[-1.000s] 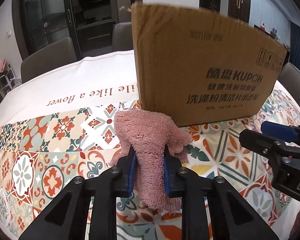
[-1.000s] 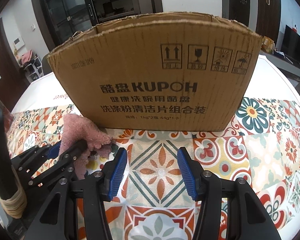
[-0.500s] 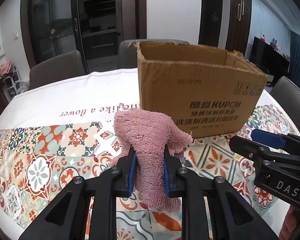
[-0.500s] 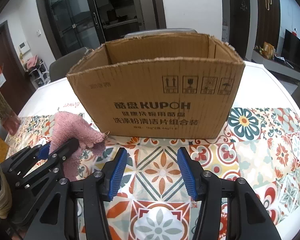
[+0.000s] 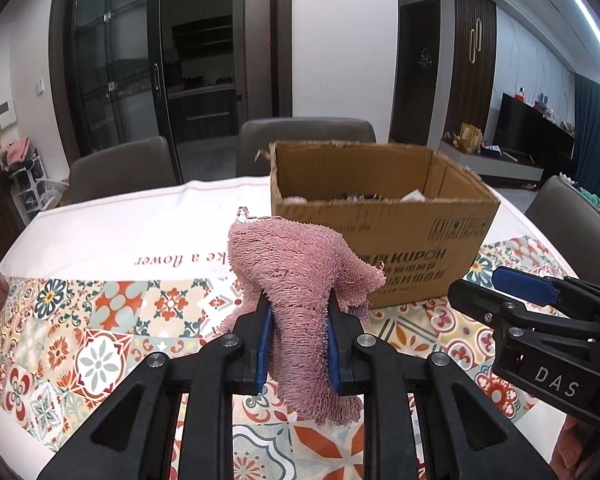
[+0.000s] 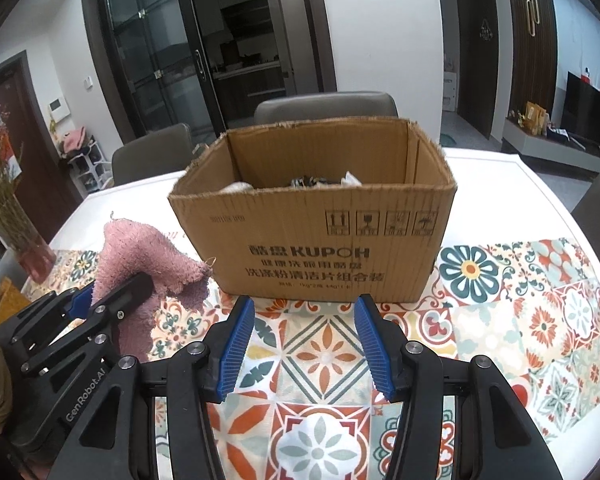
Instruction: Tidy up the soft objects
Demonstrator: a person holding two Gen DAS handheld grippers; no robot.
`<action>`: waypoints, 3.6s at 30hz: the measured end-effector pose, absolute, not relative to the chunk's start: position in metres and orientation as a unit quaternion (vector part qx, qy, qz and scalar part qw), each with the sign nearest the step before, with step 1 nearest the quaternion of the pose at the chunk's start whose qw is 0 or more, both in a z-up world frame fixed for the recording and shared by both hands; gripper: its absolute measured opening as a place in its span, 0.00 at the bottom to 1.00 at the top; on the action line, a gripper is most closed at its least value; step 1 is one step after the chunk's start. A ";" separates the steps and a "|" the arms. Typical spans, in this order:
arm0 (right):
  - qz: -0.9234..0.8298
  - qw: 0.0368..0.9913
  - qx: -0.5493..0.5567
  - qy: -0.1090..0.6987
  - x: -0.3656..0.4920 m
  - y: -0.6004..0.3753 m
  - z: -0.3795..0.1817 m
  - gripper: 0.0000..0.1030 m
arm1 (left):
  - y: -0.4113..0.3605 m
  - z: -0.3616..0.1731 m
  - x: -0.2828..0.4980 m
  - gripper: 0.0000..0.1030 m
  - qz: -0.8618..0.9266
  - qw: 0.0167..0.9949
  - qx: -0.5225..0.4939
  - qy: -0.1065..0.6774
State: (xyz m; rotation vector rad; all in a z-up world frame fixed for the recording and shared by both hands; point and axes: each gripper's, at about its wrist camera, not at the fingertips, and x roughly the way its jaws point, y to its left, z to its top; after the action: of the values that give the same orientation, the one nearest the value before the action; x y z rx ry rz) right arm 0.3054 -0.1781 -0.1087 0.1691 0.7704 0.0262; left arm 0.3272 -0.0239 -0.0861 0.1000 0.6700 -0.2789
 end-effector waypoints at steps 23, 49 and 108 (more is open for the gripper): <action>0.008 0.952 0.078 0.298 0.291 -0.194 -0.043 0.52 | -0.042 -0.023 0.321 0.22 -0.149 0.955 0.049 0.252; -0.018 0.961 0.059 0.271 0.342 -0.220 -0.024 0.52 | -0.085 -0.012 0.395 0.23 -0.164 0.950 0.066 0.257; -0.016 0.962 0.043 0.268 0.258 -0.174 -0.009 0.63 | -0.002 0.008 0.279 0.85 -0.046 0.959 0.064 0.272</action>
State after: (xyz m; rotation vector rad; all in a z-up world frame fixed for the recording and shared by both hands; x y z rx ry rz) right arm 0.2581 -0.1735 -0.0091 0.0878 0.5437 -0.0334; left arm 0.2787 -0.0018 0.0082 0.1307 0.5515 -0.0933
